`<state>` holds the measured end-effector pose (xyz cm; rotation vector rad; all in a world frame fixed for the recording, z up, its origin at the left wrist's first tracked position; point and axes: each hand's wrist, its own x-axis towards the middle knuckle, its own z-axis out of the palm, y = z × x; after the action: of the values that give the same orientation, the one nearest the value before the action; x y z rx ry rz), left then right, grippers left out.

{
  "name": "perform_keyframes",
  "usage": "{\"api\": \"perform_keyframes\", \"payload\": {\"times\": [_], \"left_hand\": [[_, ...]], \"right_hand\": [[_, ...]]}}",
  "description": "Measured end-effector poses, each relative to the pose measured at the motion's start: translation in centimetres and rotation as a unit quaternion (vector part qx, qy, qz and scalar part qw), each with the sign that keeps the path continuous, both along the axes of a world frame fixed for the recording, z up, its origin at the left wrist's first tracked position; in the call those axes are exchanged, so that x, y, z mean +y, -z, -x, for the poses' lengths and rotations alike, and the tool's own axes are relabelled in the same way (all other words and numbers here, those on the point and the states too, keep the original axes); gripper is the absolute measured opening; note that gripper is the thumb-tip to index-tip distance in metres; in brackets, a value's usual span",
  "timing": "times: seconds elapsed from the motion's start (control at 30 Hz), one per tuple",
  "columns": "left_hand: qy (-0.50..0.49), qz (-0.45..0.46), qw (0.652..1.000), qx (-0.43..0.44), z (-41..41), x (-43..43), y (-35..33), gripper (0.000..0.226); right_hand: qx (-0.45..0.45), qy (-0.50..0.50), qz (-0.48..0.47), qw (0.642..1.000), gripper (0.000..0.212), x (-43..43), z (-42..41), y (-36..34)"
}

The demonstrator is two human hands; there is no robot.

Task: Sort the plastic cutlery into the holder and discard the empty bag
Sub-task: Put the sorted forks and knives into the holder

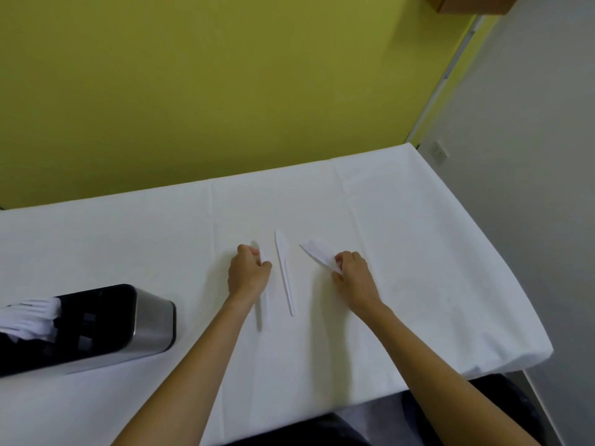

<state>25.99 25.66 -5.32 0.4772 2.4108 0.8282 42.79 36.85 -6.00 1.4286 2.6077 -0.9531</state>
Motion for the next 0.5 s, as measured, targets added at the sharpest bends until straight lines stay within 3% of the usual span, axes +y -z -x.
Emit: {"api": "perform_keyframes", "payload": {"times": [0.1,0.2,0.37,0.5], "left_hand": [[0.009,-0.061,0.996,-0.064,-0.4,1.8,-0.3,0.04],[0.014,-0.051,0.995,-0.085,-1.2,3.2,-0.3,0.048],[0.014,-0.019,1.0,-0.019,-1.4,3.7,0.3,0.057],[0.045,0.019,0.998,0.03,-1.0,3.6,0.4,0.049]], "right_hand": [[-0.049,-0.02,-0.005,0.999,0.018,0.4,-0.5,-0.1],[-0.113,-0.042,-0.055,0.991,0.019,-0.1,-0.8,-0.3],[-0.17,-0.041,-0.133,0.976,0.031,-0.5,-2.9,-0.6],[-0.143,0.012,-0.096,0.985,0.033,0.1,-5.2,-1.0]]}}
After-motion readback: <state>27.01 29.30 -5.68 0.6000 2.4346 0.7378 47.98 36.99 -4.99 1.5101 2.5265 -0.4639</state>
